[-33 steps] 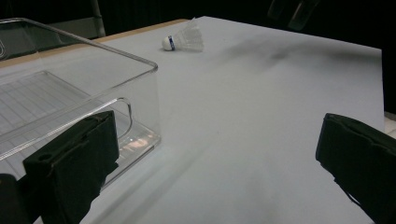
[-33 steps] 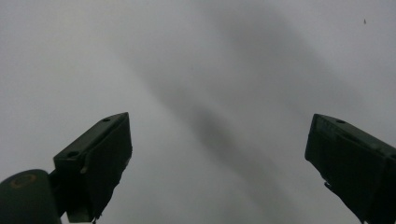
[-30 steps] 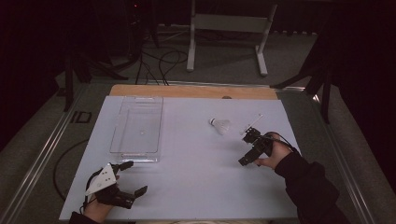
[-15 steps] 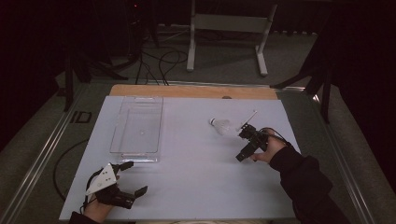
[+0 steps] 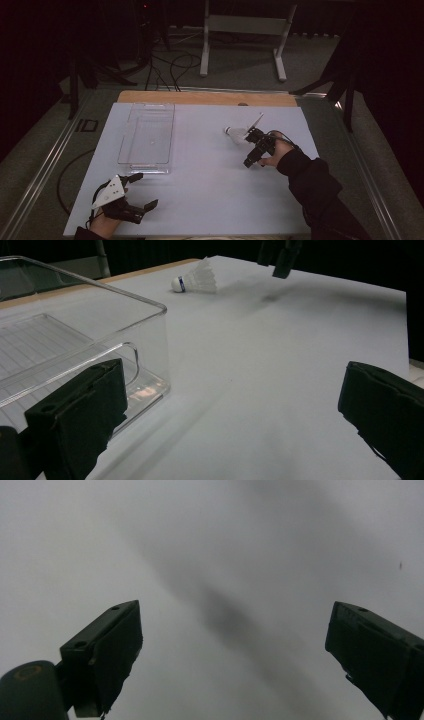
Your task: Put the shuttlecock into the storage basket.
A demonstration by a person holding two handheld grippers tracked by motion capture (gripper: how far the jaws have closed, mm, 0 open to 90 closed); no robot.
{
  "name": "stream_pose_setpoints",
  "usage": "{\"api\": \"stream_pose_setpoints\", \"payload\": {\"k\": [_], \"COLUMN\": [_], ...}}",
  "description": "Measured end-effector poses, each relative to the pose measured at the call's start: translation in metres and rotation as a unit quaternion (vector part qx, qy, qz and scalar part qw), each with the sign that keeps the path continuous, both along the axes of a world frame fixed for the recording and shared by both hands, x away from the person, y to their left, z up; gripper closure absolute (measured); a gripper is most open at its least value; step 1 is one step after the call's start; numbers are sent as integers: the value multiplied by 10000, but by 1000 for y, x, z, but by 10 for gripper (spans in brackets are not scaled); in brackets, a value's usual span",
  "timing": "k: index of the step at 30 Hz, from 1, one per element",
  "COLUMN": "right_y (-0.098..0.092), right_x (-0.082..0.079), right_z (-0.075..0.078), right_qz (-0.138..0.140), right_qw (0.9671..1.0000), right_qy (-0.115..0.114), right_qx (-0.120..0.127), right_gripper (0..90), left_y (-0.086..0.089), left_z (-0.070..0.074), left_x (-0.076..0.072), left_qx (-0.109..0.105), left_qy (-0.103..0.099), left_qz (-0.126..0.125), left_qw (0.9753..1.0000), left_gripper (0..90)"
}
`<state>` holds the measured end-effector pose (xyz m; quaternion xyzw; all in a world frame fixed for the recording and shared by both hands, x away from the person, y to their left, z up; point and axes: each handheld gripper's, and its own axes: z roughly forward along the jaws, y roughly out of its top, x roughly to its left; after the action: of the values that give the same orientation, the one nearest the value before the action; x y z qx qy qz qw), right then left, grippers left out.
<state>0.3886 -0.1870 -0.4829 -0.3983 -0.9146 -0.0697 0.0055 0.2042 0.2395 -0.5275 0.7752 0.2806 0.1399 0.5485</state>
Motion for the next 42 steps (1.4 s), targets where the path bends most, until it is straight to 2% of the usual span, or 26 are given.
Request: {"api": "stream_pose_setpoints", "payload": {"k": [10,26,30,35,39,42], "right_y": [18,39,43,44,46,46], "right_x": [16,39,45,50,55,57], "right_z": [2,-2,-3,-7,-12,-15], "right_qz": [33,-144,-297,-359,-409,-431], "right_qw": [9999,9994,9989,9987,9984,9983], "right_qy": [-26,-59,-88,-80,-92,-104], "right_qx": [130,294,343,364,387,388], "right_gripper": [85,96,147,161,230,248], "left_y": [0,0,0,0,0,0], "left_z": [0,0,0,0,0,0], "left_x": [0,0,0,0,0,0], "left_qx": [-18,-23,-23,-20,-23,-27], "left_qy": [20,5,10,13,11,8], "left_qz": [-22,-37,-44,-55,-65,-67], "left_qw": [10000,10000,10000,10000,10000,10000], "left_gripper": [0,0,0,0,0,0]}}
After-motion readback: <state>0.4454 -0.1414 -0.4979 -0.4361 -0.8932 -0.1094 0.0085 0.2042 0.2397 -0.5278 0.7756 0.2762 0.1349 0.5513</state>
